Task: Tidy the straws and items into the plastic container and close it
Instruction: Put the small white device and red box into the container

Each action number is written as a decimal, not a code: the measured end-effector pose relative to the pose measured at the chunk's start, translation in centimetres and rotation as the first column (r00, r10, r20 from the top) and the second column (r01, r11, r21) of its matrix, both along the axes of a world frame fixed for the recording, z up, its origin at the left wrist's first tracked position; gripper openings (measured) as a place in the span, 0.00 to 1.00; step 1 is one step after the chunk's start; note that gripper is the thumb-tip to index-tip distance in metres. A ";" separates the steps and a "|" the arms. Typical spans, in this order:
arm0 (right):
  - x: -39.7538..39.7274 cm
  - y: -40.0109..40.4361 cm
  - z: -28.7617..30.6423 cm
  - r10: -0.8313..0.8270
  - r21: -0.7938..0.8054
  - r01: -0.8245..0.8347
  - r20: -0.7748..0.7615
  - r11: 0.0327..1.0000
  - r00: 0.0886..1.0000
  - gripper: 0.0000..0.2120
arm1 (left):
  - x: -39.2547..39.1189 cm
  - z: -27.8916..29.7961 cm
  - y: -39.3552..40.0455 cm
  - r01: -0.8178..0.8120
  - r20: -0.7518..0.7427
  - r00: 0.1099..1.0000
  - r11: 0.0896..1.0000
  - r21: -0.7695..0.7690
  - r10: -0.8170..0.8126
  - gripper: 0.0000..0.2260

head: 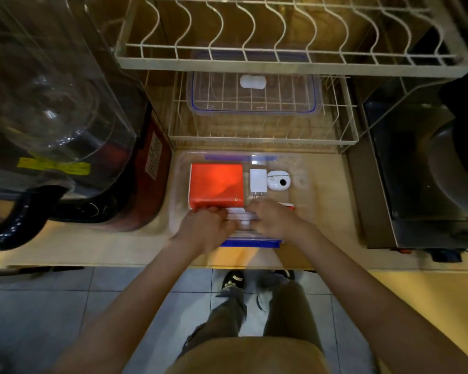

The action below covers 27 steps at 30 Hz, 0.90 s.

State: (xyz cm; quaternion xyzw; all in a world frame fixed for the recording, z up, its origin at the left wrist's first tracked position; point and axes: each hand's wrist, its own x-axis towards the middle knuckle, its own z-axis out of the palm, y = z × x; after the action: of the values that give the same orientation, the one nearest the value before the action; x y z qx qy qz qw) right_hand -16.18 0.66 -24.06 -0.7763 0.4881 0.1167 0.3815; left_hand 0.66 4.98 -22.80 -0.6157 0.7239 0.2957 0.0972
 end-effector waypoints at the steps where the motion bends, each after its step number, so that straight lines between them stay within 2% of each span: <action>1: -0.1 -0.1 0.1 -0.003 0.021 0.003 0.000 1.000 1.000 0.13 | 0.0 0.0 0.0 0.035 0.032 0.999 0.999 0.010 -0.035 0.35; 2: -0.2 -0.1 0.1 -0.011 0.041 0.010 0.004 0.999 1.000 0.14 | 0.0 0.0 0.1 0.068 0.050 0.996 0.997 0.032 -0.069 0.38; 3: -0.2 -0.1 0.2 -0.023 0.057 0.022 0.013 0.998 1.000 0.14 | 0.0 0.0 0.1 0.050 0.036 0.998 0.998 0.037 -0.052 0.36; 5: -0.3 -0.1 0.4 -0.047 0.077 0.043 0.039 0.996 0.998 0.16 | -0.2 0.1 0.2 -0.050 -0.043 0.998 0.999 0.007 0.050 0.26; 7: -0.2 0.0 0.5 -0.070 0.098 0.064 0.061 0.993 0.996 0.18 | -0.3 0.3 0.4 -0.064 -0.085 0.995 0.996 -0.060 0.059 0.22; 14: 0.1 0.3 0.6 -0.119 0.172 0.105 0.075 0.980 0.990 0.20 | -0.1 0.2 0.5 -0.062 -0.159 0.987 0.985 -0.159 0.036 0.22; 23: -0.1 0.9 1.3 -0.202 0.176 0.175 0.147 0.969 0.968 0.17 | -0.5 1.2 0.5 -0.065 -0.079 0.995 0.990 -0.123 0.056 0.24; 27: -1.1 0.6 1.8 -0.305 0.147 0.280 0.184 0.949 0.934 0.14 | 0.3 1.6 -0.2 -0.037 -0.072 0.997 0.999 -0.024 0.035 0.19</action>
State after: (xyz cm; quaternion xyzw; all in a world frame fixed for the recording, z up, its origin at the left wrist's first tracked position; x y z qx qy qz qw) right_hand -17.32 1.24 -22.25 -0.6787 0.5487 0.0070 0.4880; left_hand 0.96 4.77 -21.23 -0.6190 0.7193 0.3100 0.0582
